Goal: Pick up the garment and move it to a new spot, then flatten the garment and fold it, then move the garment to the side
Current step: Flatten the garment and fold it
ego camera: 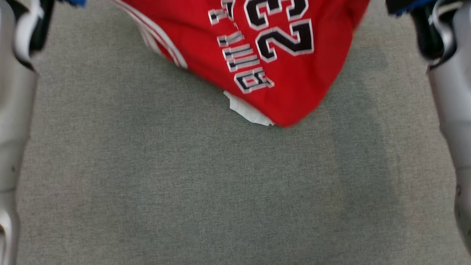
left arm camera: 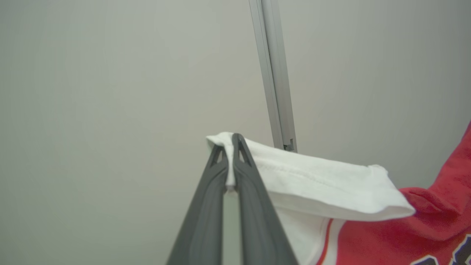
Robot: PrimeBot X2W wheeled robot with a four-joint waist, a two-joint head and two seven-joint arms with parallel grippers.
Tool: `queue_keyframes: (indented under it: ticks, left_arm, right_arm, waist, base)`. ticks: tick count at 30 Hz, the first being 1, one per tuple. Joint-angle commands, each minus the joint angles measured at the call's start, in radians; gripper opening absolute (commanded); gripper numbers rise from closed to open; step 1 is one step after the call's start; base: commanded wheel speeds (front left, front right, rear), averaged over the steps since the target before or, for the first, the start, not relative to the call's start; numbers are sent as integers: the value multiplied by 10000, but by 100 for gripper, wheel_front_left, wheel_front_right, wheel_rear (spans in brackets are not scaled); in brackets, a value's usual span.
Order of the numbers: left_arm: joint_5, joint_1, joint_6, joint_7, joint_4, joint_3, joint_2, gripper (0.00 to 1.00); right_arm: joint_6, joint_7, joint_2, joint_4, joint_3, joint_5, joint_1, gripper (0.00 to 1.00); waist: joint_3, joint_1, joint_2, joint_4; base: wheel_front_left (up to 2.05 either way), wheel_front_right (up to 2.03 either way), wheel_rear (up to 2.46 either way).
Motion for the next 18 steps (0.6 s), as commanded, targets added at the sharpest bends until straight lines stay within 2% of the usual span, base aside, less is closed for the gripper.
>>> queue_keyframes:
  ticks: [1,10,18]
  left_arm:
    - [-19,-426,-8,-2,117,-117,81,0]
    - [-239,-3241,-9,15,1307,-560,110,0]
    - [-562,-4284,-9,-391,1949,-887,-12,0]
  right_arm:
    - [1,-36,-13,201,-18,161,-500,0]
    - [1,-102,-19,2358,-174,576,-3459,0]
    - [1,-300,-117,3537,-10,640,-4558,0]
  waist:
    - [14,-5,-1,-24]
    - [-187,-5,-1,-210]
    - [-104,-5,-1,-58]
  base:
    - [0,0,0]
    - [0,0,0]
    - [0,0,0]
